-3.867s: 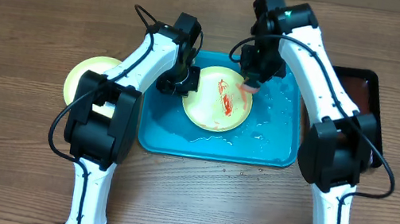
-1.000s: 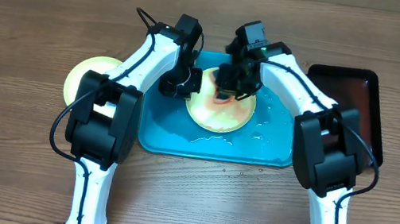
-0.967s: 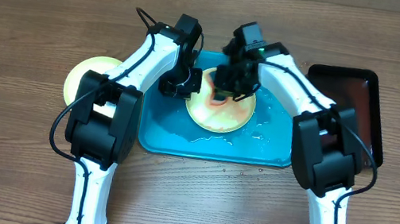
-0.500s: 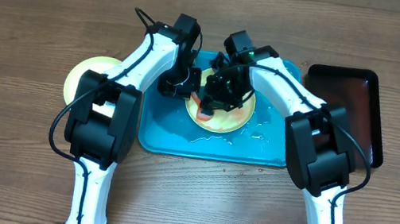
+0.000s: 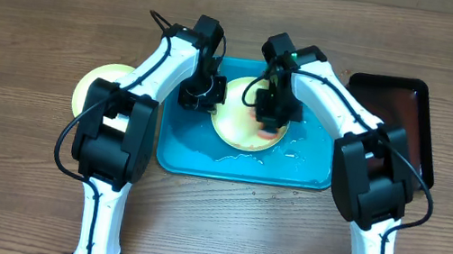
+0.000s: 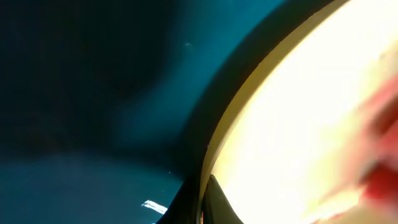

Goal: Clean dirty plates on tray and stack at the side
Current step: 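Scrub the yellow plate's red sauce with the sponge in the right gripper, then keep scrubbing the yellow plate in circles with the sponge, then lift the sponge away from the plate toward the black tray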

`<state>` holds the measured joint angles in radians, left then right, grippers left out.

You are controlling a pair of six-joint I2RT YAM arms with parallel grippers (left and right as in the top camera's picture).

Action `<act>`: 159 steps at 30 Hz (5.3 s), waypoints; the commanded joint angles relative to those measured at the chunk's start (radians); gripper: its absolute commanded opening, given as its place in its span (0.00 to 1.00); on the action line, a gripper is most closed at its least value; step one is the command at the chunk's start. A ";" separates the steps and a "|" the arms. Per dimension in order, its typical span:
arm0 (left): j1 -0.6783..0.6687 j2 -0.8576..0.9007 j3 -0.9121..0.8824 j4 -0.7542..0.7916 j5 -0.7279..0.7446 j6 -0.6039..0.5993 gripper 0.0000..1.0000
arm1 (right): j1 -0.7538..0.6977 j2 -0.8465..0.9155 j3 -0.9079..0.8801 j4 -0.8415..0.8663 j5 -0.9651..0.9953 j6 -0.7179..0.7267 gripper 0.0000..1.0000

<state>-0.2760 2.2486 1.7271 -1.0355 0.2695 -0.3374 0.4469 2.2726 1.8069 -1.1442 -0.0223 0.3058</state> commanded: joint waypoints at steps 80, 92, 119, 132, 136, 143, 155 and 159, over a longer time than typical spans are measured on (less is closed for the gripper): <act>0.085 0.028 0.001 -0.066 -0.033 -0.088 0.04 | 0.108 -0.036 -0.160 0.262 0.440 0.235 0.04; 0.085 0.028 0.001 -0.064 -0.032 -0.088 0.04 | 0.130 -0.036 -0.151 0.129 -0.070 0.087 0.04; 0.085 0.028 0.001 -0.064 -0.010 -0.051 0.04 | 0.166 0.044 -0.151 0.470 -0.354 0.305 0.04; 0.085 0.028 0.001 -0.064 -0.010 -0.051 0.04 | 0.122 0.044 -0.151 0.583 -0.163 0.384 0.04; 0.085 0.028 0.001 -0.064 -0.010 -0.051 0.04 | 0.097 0.044 -0.151 0.583 -0.085 0.384 0.04; 0.085 0.028 0.001 -0.064 -0.011 -0.051 0.04 | 0.020 0.043 -0.150 0.575 -0.031 0.383 0.04; 0.086 0.028 0.001 -0.063 -0.011 -0.050 0.04 | -0.090 -0.064 -0.089 0.271 -0.032 0.264 0.04; 0.086 0.028 0.001 -0.063 -0.015 -0.051 0.04 | -0.090 -0.163 -0.088 0.197 -0.031 0.215 0.04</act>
<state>-0.1932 2.2574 1.7287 -1.0863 0.3031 -0.3897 0.3882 2.2211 1.7233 -0.9161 -0.1539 0.5785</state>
